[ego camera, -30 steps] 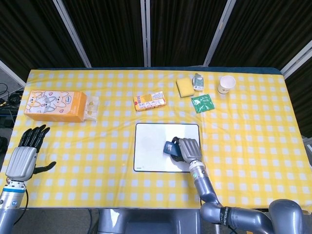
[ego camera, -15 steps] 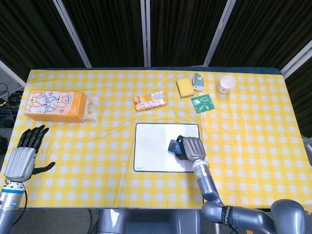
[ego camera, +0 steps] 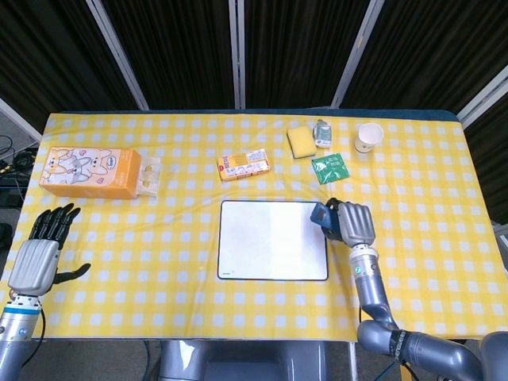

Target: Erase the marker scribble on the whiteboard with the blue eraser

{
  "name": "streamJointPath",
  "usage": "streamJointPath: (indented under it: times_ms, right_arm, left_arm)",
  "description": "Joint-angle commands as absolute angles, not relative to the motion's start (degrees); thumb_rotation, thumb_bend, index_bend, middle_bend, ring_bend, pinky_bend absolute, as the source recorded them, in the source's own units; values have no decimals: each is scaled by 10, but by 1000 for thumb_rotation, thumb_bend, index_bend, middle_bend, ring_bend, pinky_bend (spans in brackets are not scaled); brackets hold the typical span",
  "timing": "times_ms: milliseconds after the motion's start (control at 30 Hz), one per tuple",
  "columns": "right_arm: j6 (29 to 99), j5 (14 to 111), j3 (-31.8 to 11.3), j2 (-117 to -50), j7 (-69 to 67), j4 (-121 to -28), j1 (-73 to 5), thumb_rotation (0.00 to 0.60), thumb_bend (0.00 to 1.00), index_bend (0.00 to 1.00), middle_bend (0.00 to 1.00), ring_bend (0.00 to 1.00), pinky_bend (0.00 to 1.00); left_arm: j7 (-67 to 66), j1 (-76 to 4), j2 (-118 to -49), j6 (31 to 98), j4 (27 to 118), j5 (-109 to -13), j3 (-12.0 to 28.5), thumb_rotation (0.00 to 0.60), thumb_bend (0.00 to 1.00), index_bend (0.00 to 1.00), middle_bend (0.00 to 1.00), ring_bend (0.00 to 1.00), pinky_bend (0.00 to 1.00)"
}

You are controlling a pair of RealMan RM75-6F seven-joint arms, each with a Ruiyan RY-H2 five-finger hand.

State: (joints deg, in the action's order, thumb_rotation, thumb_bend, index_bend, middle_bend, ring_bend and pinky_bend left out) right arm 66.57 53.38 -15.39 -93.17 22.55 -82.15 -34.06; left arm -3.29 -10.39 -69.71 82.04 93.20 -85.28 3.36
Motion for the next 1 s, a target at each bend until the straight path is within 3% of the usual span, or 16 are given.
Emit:
streamJointPath:
  times_ms: [33,233,367,433,500,600,700,1000]
  right_arm:
    - [653,564,-130,-888,203,-834,-321,600,322,832,716,733,734]
    - [618,608,-99,-853,140,-832,-304,600,313,795,655,661,643]
    - [611,627,-85,-854,126,-817,-298,600,285,721,562,571,505]
    - [608,632,-81,-852,123,-817,-296,600,268,631,460,465,358]
    - [601,632,-76,-848,123,-823,-295,600,242,479,294,286,163]
    - [607,630,-74,-843,135,-830,-291,600,206,265,73,63,11]
    - [628,625,-75,-842,149,-835,-280,600,180,116,0,0,0]
    - [701,662,-56,-804,129,-883,-225,600,166,76,0,0,0]
  left_arm:
    - [-36,-105,-698,820,932,-855,33,600,12,0,0,0,0]
    - [-45,-105,-702,820,934,-858,31,600,12,0,0,0,0]
    - [-50,-105,-703,823,936,-862,30,600,12,0,0,0,0]
    - [-50,-104,-703,824,936,-862,30,600,12,0,0,0,0]
    - [-50,-104,-702,825,937,-862,30,600,13,0,0,0,0]
    - [-49,-103,-701,827,937,-862,31,600,13,0,0,0,0]
    - [-48,-101,-701,830,936,-862,31,600,12,0,0,0,0]
    - [-44,-96,-697,836,939,-869,26,600,12,0,0,0,0]
